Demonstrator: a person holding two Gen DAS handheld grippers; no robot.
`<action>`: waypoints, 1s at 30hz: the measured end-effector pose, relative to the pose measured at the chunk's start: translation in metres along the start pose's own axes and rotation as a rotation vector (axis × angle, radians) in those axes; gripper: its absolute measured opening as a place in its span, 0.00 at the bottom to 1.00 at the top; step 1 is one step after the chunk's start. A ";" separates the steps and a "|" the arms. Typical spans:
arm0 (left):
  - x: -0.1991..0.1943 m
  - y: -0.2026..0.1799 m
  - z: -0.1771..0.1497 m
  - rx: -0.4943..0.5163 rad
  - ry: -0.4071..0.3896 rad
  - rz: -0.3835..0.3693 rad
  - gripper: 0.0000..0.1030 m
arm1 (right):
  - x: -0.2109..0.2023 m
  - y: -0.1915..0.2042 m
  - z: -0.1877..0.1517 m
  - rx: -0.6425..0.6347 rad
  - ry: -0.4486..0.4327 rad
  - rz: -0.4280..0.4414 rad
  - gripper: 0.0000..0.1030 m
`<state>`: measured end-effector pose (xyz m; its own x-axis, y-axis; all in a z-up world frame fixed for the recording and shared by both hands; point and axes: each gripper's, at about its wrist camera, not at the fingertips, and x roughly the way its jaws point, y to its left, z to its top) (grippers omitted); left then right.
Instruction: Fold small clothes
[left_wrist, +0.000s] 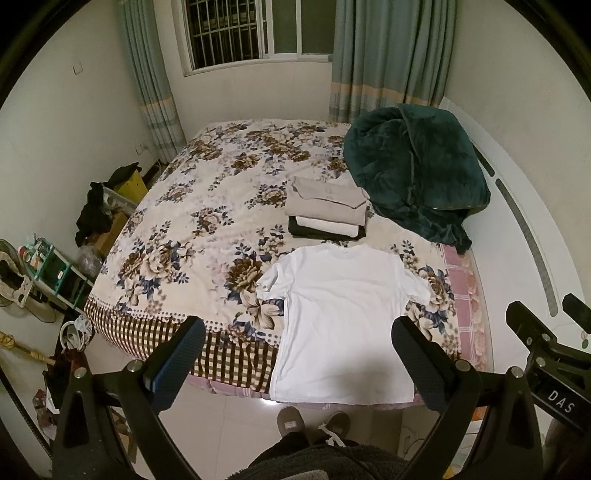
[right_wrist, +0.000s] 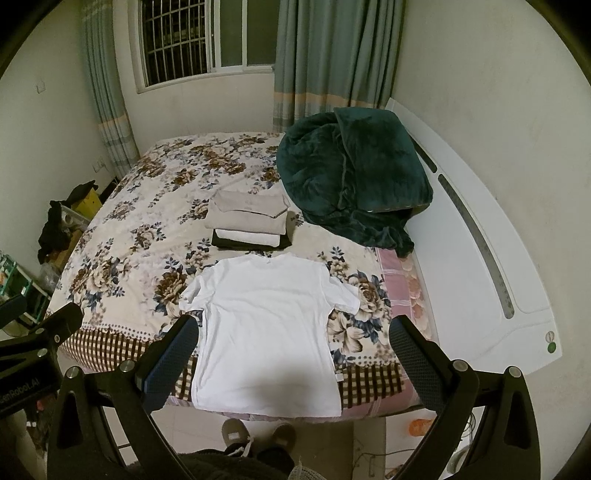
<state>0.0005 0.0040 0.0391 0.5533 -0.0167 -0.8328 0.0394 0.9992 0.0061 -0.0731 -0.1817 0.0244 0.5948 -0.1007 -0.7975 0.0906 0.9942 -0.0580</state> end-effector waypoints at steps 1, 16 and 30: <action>0.000 0.000 0.001 0.001 -0.001 0.002 1.00 | 0.000 0.001 0.000 0.000 -0.002 0.000 1.00; 0.000 -0.001 0.001 0.004 -0.011 -0.006 1.00 | -0.002 0.002 0.000 0.002 -0.003 -0.003 1.00; 0.093 0.008 0.021 0.038 -0.041 -0.055 1.00 | 0.090 -0.016 0.009 0.137 0.058 -0.051 1.00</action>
<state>0.0693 0.0097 -0.0266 0.5834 -0.0740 -0.8088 0.1015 0.9947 -0.0178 -0.0137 -0.2073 -0.0404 0.5396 -0.1448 -0.8294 0.2297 0.9730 -0.0204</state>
